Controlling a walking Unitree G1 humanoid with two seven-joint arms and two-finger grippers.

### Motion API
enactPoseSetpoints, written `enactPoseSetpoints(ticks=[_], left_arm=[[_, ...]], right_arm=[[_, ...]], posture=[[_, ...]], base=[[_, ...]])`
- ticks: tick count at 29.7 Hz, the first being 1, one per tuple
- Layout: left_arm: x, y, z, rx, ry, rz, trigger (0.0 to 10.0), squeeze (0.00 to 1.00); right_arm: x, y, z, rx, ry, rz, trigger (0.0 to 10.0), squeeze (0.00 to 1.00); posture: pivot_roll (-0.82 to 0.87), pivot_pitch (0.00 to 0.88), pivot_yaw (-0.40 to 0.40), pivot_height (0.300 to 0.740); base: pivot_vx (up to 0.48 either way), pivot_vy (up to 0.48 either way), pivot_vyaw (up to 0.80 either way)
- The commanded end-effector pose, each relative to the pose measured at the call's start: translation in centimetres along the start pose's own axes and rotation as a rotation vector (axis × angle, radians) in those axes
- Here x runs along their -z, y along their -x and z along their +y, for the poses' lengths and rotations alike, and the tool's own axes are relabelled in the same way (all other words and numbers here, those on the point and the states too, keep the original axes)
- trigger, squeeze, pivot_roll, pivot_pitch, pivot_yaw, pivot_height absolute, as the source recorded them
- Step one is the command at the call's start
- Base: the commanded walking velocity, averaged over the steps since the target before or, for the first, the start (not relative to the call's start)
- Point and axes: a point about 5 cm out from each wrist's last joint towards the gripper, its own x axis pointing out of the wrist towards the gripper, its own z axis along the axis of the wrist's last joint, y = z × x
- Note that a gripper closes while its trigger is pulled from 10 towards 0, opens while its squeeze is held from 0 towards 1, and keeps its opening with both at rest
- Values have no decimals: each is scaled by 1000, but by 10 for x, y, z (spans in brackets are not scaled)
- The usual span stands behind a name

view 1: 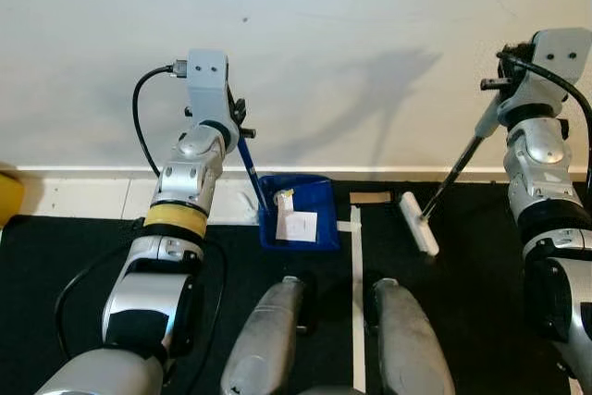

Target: Sweep floor

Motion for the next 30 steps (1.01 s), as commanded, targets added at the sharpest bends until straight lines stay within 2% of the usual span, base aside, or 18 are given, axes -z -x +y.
enactPoseSetpoints(ticks=[1, 7, 9, 12, 14, 16, 17, 20, 27, 30], left_arm=[[29, 4, -3, 8, 8, 110, 10000, 0], [22, 6, -5, 21, 14, 91, 10000, 0], [11, 9, -11, 58, -7, 67, 10000, 0], [2, 13, -18, 79, -48, 53, 10000, 0], [0, 14, -22, 93, -61, 47, 10000, 0], [-2, 19, -38, 149, -102, 36, 10000, 0], [-2, 19, -38, 149, -102, 36, 10000, 0], [-4, 25, -51, 199, -93, 42, 10000, 0], [0, 28, -55, 190, -66, 90, 10000, 0], [-1, 29, -62, 195, -54, 107, 10000, 0]], right_arm=[[-2, -1, -5, 14, 45, -18, 10000, 0], [14, 4, -4, 4, 1, 67, 10000, 0], [21, 6, 2, 13, -63, 108, 10000, 0], [23, 7, 8, 16, -91, 123, 10000, 0], [23, 7, 10, 16, -93, 124, 10000, 0], [24, 7, 13, 14, -93, 126, 10000, 0], [24, 7, 13, 14, -93, 126, 10000, 0], [24, 7, 14, 14, -96, 122, 10000, 0], [20, 4, 8, 21, -81, 104, 10000, 0], [16, 2, 5, 22, -57, 86, 10000, 0]], posture=[[41, 330, 77, 740], [59, 339, 76, 740], [92, 352, 87, 740], [115, 357, 95, 740], [115, 357, 95, 740], [120, 357, 103, 740], [120, 357, 103, 740], [117, 357, 109, 740], [111, 354, 104, 740], [107, 355, 102, 740]], base=[[0, 0, 0], [0, 0, 0], [0, 0, 0], [0, 0, 0], [0, 0, 0], [0, 0, 0], [0, 0, 0], [0, 0, 0], [0, 0, 0], [0, 0, 0]])
